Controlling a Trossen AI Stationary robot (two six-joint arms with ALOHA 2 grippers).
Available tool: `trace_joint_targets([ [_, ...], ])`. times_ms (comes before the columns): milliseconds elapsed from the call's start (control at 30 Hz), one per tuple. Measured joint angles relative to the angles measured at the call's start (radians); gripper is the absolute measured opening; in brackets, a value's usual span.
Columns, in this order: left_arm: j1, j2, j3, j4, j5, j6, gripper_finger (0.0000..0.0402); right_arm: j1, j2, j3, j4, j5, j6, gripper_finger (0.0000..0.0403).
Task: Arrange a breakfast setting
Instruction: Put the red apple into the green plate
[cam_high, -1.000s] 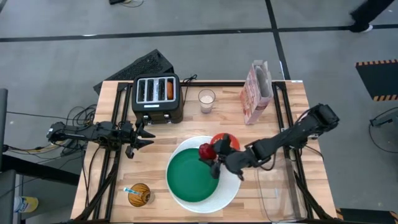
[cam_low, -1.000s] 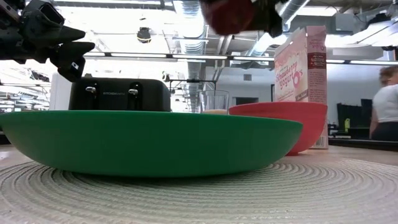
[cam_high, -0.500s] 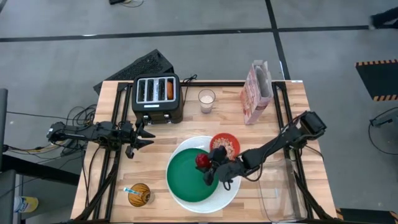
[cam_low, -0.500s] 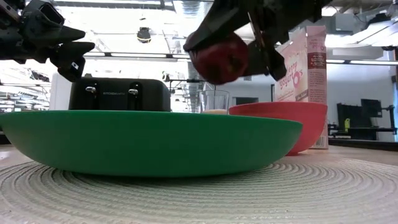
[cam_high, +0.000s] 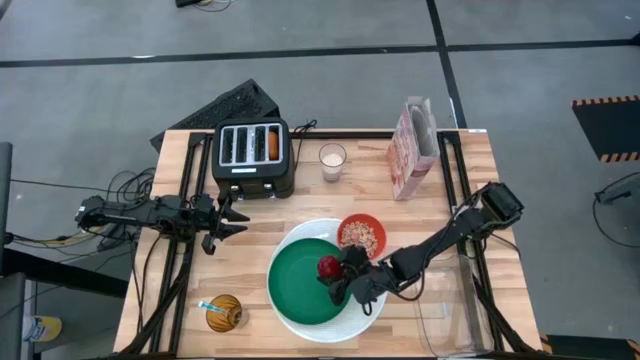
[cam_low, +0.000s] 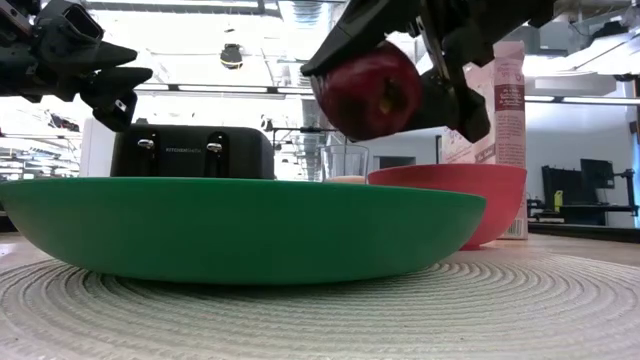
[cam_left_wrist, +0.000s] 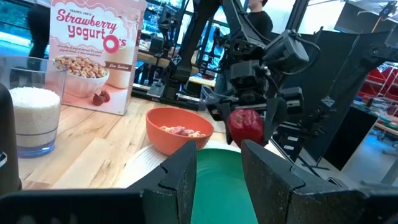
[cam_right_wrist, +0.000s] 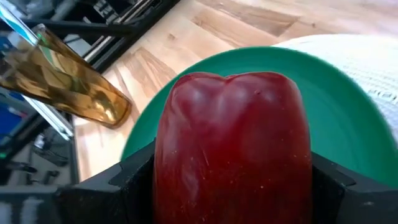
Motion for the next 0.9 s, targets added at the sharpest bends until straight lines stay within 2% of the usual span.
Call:
trace_joint_targets([
  [200,0.0,0.0,0.0,0.0,0.0,0.0,0.0113,0.017,0.0,0.0,0.009,0.0,0.108,0.0298],
  [900,0.0,0.0,0.0,0.0,0.0,0.0,0.0113,0.058,0.0,0.001,0.04,-0.052,0.288,0.0298],
])
